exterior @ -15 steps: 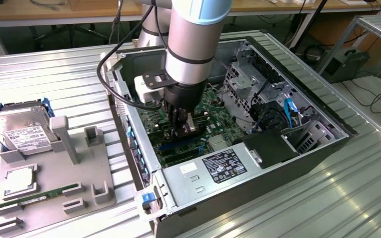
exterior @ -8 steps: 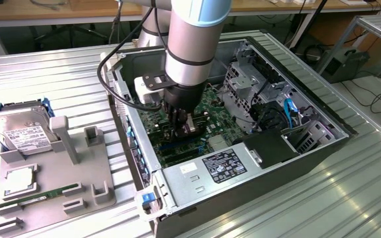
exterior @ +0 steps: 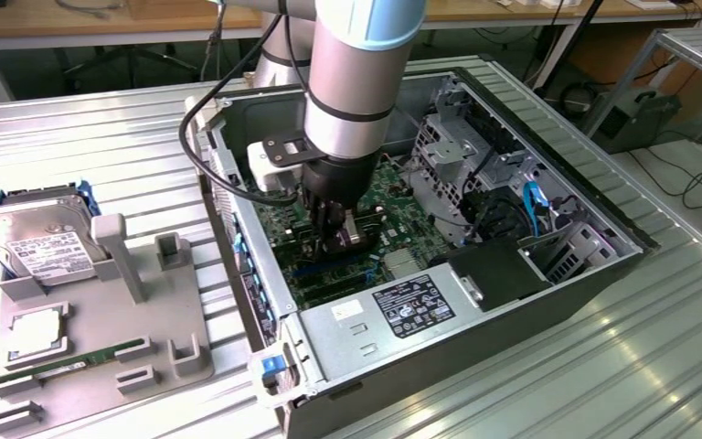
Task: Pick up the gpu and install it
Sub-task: 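Insert the gpu into the slot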
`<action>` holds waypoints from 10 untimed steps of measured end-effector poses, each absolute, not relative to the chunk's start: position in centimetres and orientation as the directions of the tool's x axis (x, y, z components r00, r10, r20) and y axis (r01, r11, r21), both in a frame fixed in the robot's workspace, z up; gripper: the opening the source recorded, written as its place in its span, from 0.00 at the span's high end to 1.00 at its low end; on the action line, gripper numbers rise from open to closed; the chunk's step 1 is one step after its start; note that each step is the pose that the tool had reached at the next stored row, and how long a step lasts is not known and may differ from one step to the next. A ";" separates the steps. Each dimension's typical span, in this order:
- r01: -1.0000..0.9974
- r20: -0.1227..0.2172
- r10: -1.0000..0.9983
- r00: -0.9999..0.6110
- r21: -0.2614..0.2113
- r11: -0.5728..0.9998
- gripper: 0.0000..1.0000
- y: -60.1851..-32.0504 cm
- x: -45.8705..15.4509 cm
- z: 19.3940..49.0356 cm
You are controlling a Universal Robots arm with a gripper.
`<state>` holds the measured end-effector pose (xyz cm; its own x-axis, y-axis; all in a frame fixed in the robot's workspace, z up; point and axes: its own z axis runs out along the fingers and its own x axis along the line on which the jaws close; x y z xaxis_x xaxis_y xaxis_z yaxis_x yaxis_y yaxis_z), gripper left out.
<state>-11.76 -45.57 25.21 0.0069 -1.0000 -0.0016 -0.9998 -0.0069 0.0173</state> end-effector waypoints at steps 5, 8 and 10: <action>-1.000 -0.002 -1.000 0.007 0.017 -0.007 0.66 -45.6 -11.8 25.2; -1.000 -0.002 -1.000 0.007 0.017 -0.007 0.54 -45.6 -11.8 25.2; -1.000 -0.002 -1.000 0.007 0.017 -0.007 0.54 -45.6 -11.8 25.2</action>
